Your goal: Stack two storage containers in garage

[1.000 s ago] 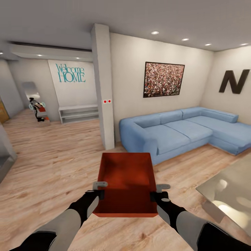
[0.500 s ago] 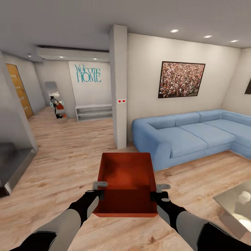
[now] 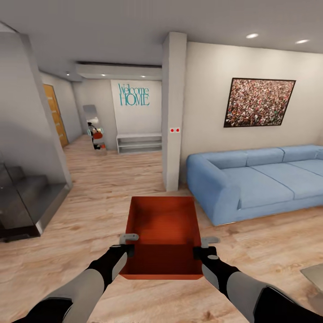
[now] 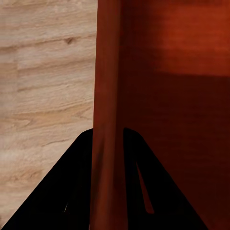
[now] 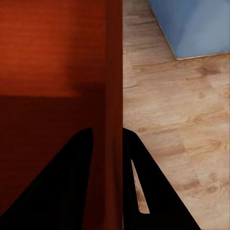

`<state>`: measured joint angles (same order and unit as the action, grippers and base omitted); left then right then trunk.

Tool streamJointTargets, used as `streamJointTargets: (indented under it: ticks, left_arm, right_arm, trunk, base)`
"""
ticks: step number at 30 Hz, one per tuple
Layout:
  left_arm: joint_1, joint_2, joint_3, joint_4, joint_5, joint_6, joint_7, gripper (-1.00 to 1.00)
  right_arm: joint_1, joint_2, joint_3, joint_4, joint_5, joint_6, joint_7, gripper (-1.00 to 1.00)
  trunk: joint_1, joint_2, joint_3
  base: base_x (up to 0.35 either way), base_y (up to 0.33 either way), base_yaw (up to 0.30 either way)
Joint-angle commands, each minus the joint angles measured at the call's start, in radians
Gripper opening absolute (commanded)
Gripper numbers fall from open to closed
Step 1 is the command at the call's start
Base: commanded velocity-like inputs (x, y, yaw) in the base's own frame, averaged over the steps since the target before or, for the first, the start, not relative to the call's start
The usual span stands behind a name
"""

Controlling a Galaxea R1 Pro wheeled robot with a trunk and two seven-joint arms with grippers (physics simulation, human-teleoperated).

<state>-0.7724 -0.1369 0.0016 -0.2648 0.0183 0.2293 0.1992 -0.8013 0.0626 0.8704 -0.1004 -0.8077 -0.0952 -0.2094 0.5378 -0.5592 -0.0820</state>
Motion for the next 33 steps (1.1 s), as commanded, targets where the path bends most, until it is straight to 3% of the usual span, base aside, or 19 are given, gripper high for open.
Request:
streamJointTargets:
  ticks: [1,26,33]
  left_arm:
    - [-0.001,0.010,0.003,-0.002,-0.018,0.008,0.031,-1.00]
    - [-0.001,0.010,0.003,-0.002,-0.018,0.008,0.031,-1.00]
    - [-0.001,0.010,0.003,-0.002,-0.018,0.008,0.031,-1.00]
  right_arm:
    - [-0.001,-0.024,-0.003,0.005,-0.008,-0.006,-0.007,-1.00]
    - [-0.001,-0.024,-0.004,0.006,-0.008,-0.006,-0.007,-1.00]
    - [-0.001,-0.024,-0.004,0.005,-0.008,-0.006,-0.007,-1.00]
  trunk:
    - [0.000,-0.002,-0.002]
    - [0.000,-0.002,-0.002]
    - [0.000,-0.002,-0.002]
  base:
    - [0.000,0.000,0.268]
    - [0.000,0.000,0.269]
    - [0.000,0.000,0.076]
